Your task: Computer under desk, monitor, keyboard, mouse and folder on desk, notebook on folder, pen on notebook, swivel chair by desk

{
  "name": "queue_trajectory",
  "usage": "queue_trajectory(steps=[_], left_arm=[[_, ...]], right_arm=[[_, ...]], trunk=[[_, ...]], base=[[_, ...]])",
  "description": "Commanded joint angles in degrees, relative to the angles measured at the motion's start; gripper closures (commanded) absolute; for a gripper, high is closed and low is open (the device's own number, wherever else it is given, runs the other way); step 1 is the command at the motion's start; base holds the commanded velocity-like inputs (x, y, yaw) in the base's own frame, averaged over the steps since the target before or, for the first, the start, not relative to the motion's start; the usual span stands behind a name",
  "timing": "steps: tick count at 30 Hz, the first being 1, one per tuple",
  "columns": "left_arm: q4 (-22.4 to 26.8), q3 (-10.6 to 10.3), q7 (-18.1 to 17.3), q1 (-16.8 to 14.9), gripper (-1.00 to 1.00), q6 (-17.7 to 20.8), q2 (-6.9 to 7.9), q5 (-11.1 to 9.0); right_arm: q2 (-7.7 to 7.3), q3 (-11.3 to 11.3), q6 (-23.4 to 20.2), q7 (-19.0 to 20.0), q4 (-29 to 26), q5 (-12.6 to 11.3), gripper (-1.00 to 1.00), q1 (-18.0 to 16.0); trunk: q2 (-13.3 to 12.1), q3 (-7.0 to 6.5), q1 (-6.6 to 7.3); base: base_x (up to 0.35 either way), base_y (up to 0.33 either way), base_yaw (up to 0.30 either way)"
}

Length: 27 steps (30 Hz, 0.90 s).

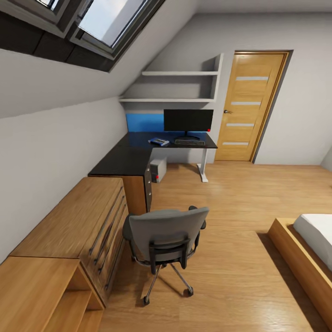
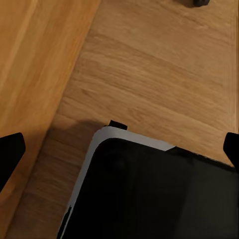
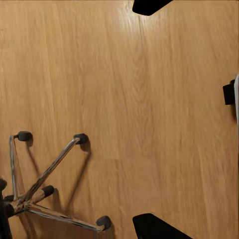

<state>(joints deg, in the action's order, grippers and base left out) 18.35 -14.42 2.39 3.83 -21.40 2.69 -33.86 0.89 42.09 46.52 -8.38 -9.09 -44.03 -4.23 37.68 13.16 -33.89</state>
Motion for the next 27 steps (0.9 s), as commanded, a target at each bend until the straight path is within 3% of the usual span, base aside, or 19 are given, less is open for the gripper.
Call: queue_trajectory(steps=[1, 3, 4, 7, 11, 13, 16, 19, 27], left_arm=[[0.2, -0.5, 0.3, -0.9, -1.0, 0.5, -0.27, -0.3], [0.7, -0.5, 0.2, -2.6, -1.0, 1.9, -1.23, 0.0], [3.1, -0.6, 1.6, -4.6, -1.0, 4.0, -2.33, 0.2], [9.4, -0.7, 8.7, -7.9, -1.0, 10.2, -3.55, 1.1], [17.7, -0.7, 16.1, -11.5, -1.0, 20.3, -5.24, 5.2], [20.0, -0.7, 17.7, -13.0, -1.0, 23.6, -5.86, 6.5], [23.8, -0.7, 20.1, -19.1, -1.0, 29.6, -8.59, 8.5], [24.5, -0.6, 20.5, -21.3, -1.0, 30.5, -9.33, 8.8], [23.9, -0.6, 20.5, -21.9, -1.0, 28.6, -9.35, 8.9]], right_arm=[[0.03, 0.5, -0.1, -0.7, -0.4, -0.1, -1.0, -1.2], [0.19, 0.5, -1.1, -0.9, -0.8, -0.1, -1.0, -3.7], [0.39, 0.5, -4.8, -1.4, -1.2, -0.2, -1.0, -7.4], [1.09, 0.5, -11.9, -1.6, -2.6, -0.1, -1.0, -12.8], [1.58, 0.5, -15.2, -1.8, -5.3, 0.0, -1.0, -16.9], [1.66, 0.5, -15.6, -1.8, -5.9, 0.0, -1.0, -18.1], [1.75, 0.5, -16.2, -1.8, -6.6, 0.0, -1.0, -22.5], [1.59, 0.5, -15.8, -1.7, -6.5, 0.0, -1.0, -24.0], [1.69, 0.9, -13.4, -1.5, -4.9, 0.1, -1.0, -24.3]], trunk=[[0.5, 0.26, -0.24], [1.3, 0.62, -0.68], [1.7, 0.8, -0.9], [2.9, 1.34, -1.56], [4.5, 2.06, -2.44], [5.3, 2.42, -2.88], [6.5, 2.96, -3.54], [7.7, 3.49, -4.19], [10.9, 4.93, -5.95]], base=[[0.0, 0.0, 0.0], [0.0, 0.0, 0.0], [0.0, 0.0, 0.0], [0.0, 0.0, 0.0], [0.0, 0.0, 0.0], [0.0, 0.0, 0.0], [0.0, 0.0, 0.0], [0.0, 0.0, 0.0], [0.0, 0.0, 0.0]])
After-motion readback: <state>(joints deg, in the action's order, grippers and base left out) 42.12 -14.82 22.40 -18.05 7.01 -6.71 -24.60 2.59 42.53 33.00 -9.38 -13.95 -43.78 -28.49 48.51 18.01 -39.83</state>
